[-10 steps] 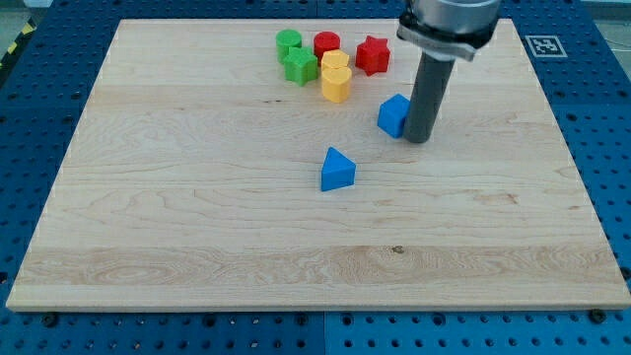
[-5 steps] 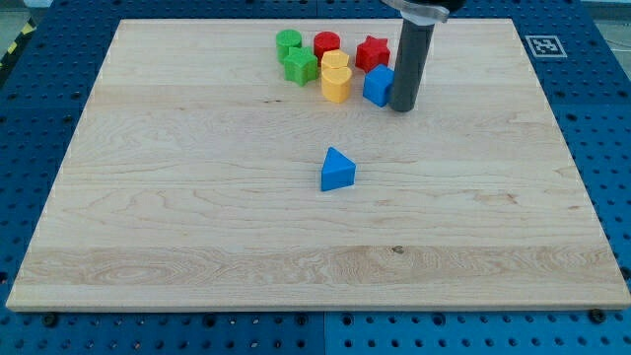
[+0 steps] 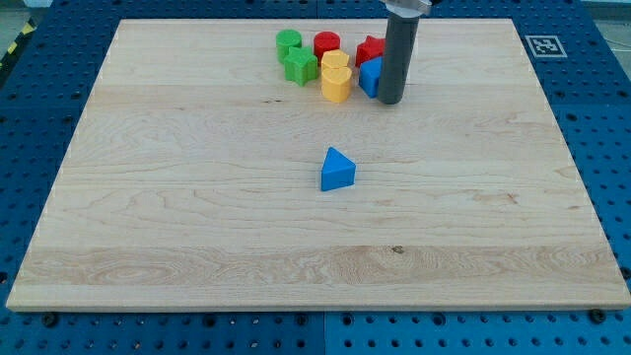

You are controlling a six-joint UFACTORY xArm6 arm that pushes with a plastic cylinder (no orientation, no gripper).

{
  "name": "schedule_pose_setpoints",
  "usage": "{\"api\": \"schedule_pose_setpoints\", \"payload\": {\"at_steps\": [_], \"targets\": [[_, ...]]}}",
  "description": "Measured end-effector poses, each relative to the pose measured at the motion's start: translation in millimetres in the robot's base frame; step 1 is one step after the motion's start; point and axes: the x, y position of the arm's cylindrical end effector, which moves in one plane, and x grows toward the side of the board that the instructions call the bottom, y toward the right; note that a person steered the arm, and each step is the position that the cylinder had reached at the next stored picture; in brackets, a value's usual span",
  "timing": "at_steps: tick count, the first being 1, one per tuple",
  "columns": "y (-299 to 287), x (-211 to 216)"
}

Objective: Push the cube into the red star

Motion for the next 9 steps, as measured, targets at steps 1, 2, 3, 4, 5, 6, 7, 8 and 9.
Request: {"api": "schedule_pose_setpoints", "payload": {"at_steps": [1, 2, 3, 4, 5, 6, 7, 8, 9], "targets": [[0.4, -2.1], [0.4, -2.3], [0.4, -5.2], [0.4, -13.7], [0.4, -16.8], [-2.8, 11.8], [-45.3, 30.6], [-109.1, 36.5], [-117.9, 64.4]]}}
